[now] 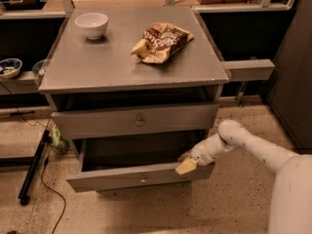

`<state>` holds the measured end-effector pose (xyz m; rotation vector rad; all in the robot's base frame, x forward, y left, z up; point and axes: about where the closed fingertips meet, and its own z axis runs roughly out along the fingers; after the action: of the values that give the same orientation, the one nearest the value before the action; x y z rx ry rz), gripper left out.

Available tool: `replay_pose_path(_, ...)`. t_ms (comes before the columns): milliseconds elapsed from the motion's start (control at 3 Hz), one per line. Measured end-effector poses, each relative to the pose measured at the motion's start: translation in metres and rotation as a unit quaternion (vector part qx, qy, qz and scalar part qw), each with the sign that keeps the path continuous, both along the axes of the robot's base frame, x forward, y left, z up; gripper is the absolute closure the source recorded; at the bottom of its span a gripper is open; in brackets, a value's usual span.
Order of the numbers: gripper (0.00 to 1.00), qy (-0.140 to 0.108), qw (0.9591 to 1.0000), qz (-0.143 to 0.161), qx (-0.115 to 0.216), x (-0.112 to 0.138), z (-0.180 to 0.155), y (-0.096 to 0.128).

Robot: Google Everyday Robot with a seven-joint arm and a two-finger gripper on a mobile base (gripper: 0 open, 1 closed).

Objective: Open middle drawer

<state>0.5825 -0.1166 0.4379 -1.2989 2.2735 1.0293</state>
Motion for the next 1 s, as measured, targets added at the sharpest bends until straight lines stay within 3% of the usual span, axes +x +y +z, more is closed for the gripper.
replay_pose_path(1000,1.0,0.001,1.0,-0.004,0.008,-0.013,0.007,0.001)
